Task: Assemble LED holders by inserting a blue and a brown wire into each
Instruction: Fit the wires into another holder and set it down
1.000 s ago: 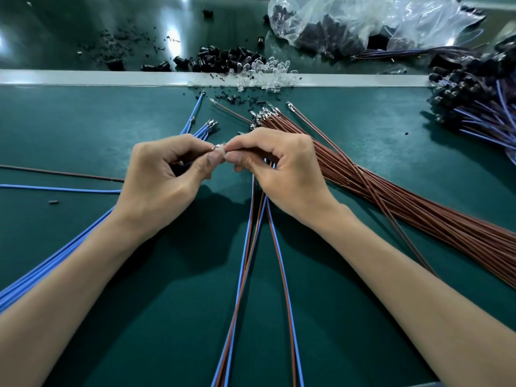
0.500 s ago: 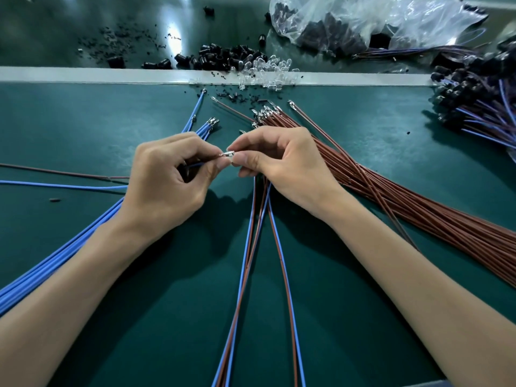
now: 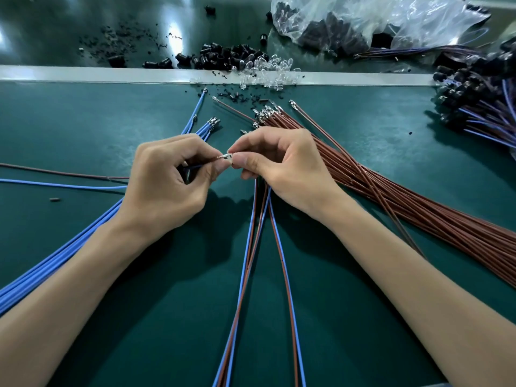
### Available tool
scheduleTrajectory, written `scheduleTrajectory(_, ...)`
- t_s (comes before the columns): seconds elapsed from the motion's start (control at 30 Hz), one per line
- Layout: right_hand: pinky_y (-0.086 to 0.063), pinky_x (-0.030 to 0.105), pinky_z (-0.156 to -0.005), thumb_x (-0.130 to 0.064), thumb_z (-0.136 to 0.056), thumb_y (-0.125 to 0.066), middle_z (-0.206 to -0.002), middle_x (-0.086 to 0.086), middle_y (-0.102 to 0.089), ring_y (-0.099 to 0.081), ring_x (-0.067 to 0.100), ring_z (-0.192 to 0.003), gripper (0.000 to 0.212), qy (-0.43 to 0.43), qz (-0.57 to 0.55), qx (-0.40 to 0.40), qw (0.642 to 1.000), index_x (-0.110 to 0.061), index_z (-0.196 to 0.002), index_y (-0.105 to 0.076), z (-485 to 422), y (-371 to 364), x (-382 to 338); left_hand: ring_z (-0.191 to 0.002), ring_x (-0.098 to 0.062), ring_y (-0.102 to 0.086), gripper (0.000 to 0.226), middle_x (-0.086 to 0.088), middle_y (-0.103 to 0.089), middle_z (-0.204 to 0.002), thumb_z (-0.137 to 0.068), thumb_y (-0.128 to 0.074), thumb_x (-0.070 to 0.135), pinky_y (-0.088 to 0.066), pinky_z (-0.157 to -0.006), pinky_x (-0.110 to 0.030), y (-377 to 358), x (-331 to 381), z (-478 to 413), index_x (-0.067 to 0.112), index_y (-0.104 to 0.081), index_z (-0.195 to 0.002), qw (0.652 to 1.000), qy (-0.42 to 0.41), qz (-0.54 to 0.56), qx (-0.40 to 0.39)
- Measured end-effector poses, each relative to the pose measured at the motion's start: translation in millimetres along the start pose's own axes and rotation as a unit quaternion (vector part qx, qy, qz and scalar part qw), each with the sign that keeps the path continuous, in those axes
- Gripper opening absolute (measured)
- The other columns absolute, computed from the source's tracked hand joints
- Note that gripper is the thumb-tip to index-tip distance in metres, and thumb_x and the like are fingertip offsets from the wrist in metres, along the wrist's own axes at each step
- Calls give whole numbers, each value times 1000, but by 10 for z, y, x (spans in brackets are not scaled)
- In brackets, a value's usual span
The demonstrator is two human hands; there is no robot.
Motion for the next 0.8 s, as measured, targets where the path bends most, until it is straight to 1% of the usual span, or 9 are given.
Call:
scheduleTrajectory(0.1, -53, 18, -62, 1, -80, -71, -69, -6, -68, -64, 5, -58, 12, -27, -33, -7, 999, -9, -86, -69, -16, 29, 27, -55, 4, -46, 13, 12, -54, -64, -82, -69, 13, -34, -56, -7, -9, -2, 11, 3, -66, -74, 1000, -7, -12, 0)
scheduleTrajectory(0.27, -54, 19, -65, -1, -81, -71, -71, -5, -70, -66, 8, -60, 12, -18, -39, -17, 999, -11, -87, -69, -19, 20, 25, -56, 0, -46, 14, 11, -54, -65, -83, -68, 16, -35, -54, -12, -9, -11, 5, 5, -66, -75, 1000, -9, -18, 12)
scheduleTrajectory(0.37, -54, 19, -66, 3, -81, -70, -70, -8, -70, -67, 7, -63, 19, -2, -48, -20, 999, -16, -84, -68, -10, -5, 1, -56, 1, -46, 15, 10, -56, -67, -84, -67, 19, -36, -53, -15, 0, -27, -5, 6, -66, -76, 1000, 3, 1, 18)
scheduleTrajectory(0.4, -54, 19, -67, 4, -79, -70, -70, -9, -69, -67, 7, -64, 21, 5, -47, -16, 999, -17, -84, -68, -9, -9, -5, -56, -2, -48, 15, 9, -58, -67, -85, -66, 19, -38, -52, -18, 0, -29, -6, 7, -66, -77, 1000, 5, 7, 16)
scheduleTrajectory(0.5, -57, 25, -72, 2, -78, -72, -73, -10, -69, -67, 9, -66, 21, 20, -46, 3, 999, -18, -86, -68, -1, -10, -9, -57, -19, -53, 12, 2, -62, -69, -85, -65, 22, -43, -53, -35, -1, -36, -5, 12, -64, -79, 999, 21, 38, 13)
scheduleTrajectory(0.6, -57, 27, -74, -2, -80, -72, -72, -11, -68, -67, 9, -68, 20, 22, -46, 26, 998, -18, -92, -67, 0, 10, -9, -58, -26, -55, 10, 0, -63, -68, -84, -65, 24, -45, -54, -41, -3, -52, -7, 17, -61, -78, 996, 48, 75, 19)
scheduleTrajectory(0.67, -58, 28, -75, -2, -78, -73, -74, -8, -69, -66, 8, -69, 19, 29, -45, 37, 998, -15, -91, -69, -5, 29, -11, -59, -24, -56, 9, 4, -62, -67, -83, -66, 25, -47, -56, -41, -3, -55, -7, 25, -60, -77, 994, 58, 89, 18)
scheduleTrajectory(0.73, -56, 22, -71, 1, -77, -74, -74, -9, -70, -66, 6, -68, 23, 28, -60, 36, 997, -12, -95, -71, -10, 38, -12, -58, -20, -55, 11, 6, -62, -74, -83, -66, 25, -47, -57, -38, -2, -53, -8, 30, -58, -77, 994, 58, 94, 13)
scheduleTrajectory(0.8, -53, 16, -69, 3, -75, -73, -72, -11, -71, -67, 4, -67, 29, 23, -76, 29, 996, -10, -100, -69, -13, 44, -13, -57, -12, -53, 11, 8, -62, -74, -83, -66, 25, -46, -56, -33, -1, -48, -11, 32, -58, -78, 994, 54, 98, 9)
Point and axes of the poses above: each hand's wrist, its own z-axis away from the middle knuckle, its own y-axis out of the back of the hand, x = y × z, the point moved 3 cm from there along -z, towards the middle knuckle
